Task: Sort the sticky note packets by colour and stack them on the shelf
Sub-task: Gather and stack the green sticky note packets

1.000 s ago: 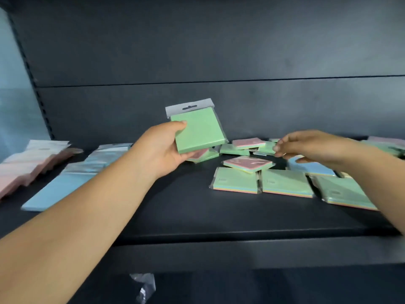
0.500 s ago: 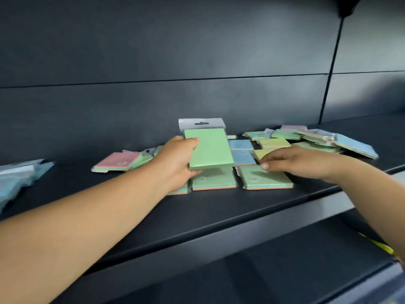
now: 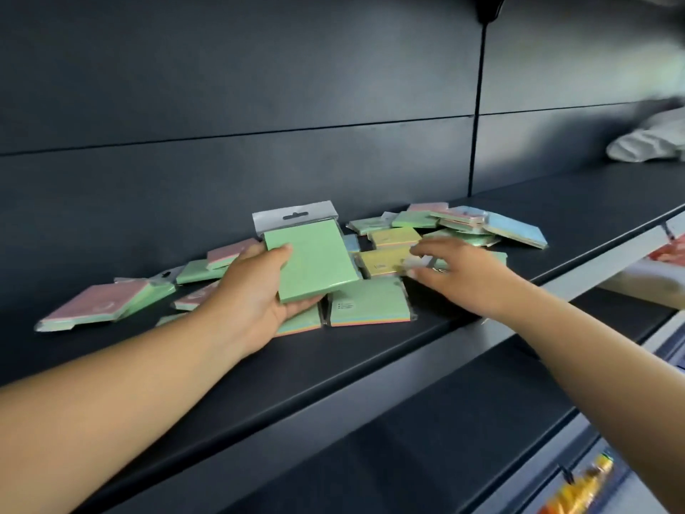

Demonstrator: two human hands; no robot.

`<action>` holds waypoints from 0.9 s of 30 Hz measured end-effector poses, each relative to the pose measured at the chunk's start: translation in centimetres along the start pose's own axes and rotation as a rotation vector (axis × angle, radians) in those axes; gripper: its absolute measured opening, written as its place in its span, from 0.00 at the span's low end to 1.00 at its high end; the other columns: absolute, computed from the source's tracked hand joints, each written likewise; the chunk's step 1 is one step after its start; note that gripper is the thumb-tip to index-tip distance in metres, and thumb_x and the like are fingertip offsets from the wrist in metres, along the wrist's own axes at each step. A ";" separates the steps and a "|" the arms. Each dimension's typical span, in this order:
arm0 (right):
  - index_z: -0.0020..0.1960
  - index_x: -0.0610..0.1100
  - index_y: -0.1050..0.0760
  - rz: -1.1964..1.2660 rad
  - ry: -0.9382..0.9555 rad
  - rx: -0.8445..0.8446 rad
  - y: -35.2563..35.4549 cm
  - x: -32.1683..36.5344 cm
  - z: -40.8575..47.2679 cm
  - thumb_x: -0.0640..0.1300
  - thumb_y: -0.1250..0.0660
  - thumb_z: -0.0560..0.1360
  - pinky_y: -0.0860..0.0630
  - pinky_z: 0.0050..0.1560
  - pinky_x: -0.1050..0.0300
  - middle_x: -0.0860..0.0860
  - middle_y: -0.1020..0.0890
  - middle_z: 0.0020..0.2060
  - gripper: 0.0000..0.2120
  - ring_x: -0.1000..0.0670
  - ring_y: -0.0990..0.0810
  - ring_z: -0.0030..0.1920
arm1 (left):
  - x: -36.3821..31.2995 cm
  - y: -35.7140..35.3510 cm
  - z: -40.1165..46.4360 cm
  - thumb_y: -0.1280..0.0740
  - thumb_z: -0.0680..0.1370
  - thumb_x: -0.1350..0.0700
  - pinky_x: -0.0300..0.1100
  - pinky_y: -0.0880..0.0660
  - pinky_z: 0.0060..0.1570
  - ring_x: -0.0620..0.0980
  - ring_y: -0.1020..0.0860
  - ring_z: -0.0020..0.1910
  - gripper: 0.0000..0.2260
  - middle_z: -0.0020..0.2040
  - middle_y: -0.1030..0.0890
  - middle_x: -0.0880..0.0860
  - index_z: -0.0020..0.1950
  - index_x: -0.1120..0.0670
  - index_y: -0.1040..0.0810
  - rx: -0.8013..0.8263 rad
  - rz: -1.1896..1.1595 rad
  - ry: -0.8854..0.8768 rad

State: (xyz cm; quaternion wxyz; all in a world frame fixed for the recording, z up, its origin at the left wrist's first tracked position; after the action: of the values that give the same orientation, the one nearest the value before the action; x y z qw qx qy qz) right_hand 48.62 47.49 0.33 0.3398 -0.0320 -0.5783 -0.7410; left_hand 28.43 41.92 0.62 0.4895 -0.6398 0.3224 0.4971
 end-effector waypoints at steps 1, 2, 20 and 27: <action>0.67 0.45 0.29 -0.014 -0.082 -0.061 1.1 -1.5 0.2 0.50 0.37 0.77 0.38 0.59 0.63 0.49 0.28 0.67 0.20 0.48 0.31 0.67 | 0.1 -0.6 0.1 0.43 0.81 0.60 0.47 0.23 0.34 0.50 0.20 0.43 0.06 0.48 0.20 0.52 0.50 0.52 0.29 -0.001 -0.008 -0.019; 0.66 0.45 0.28 -0.032 -0.173 -0.097 2.0 -3.2 0.4 0.51 0.36 0.76 0.36 0.58 0.60 0.47 0.27 0.66 0.21 0.46 0.30 0.65 | 0.2 -1.1 0.2 0.43 0.81 0.60 0.47 0.22 0.33 0.50 0.20 0.44 0.05 0.48 0.20 0.51 0.49 0.52 0.29 0.000 -0.016 -0.038; 0.52 0.39 0.24 0.633 -0.492 0.311 4.0 -3.7 1.4 0.36 0.32 0.72 0.30 0.40 0.59 0.46 0.19 0.43 0.08 0.50 0.23 0.41 | -0.4 -1.3 0.5 0.42 0.81 0.60 0.48 0.23 0.37 0.50 0.21 0.46 0.06 0.50 0.22 0.51 0.46 0.51 0.29 -0.045 -0.055 -0.169; 0.45 0.41 0.26 0.995 -0.378 0.118 3.3 2.2 4.3 0.33 0.36 0.74 0.23 0.42 0.53 0.46 0.19 0.42 0.05 0.49 0.20 0.43 | -4.8 5.5 0.1 0.42 0.80 0.61 0.48 0.19 0.35 0.54 0.21 0.50 0.05 0.53 0.21 0.55 0.47 0.53 0.30 -0.210 -0.084 -0.222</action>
State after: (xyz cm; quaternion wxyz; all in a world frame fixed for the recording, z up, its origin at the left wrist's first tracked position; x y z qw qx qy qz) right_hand 47.16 49.92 5.47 0.5413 -0.4162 -0.5850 -0.4377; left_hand 22.01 39.89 3.53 0.4729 -0.6415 0.1854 0.5749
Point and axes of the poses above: each hand's wrist, its own z-axis towards the middle knuckle, its own y-axis out of the back of the hand, x = y × z, the point moved 4 cm from there along z, towards the middle knuckle
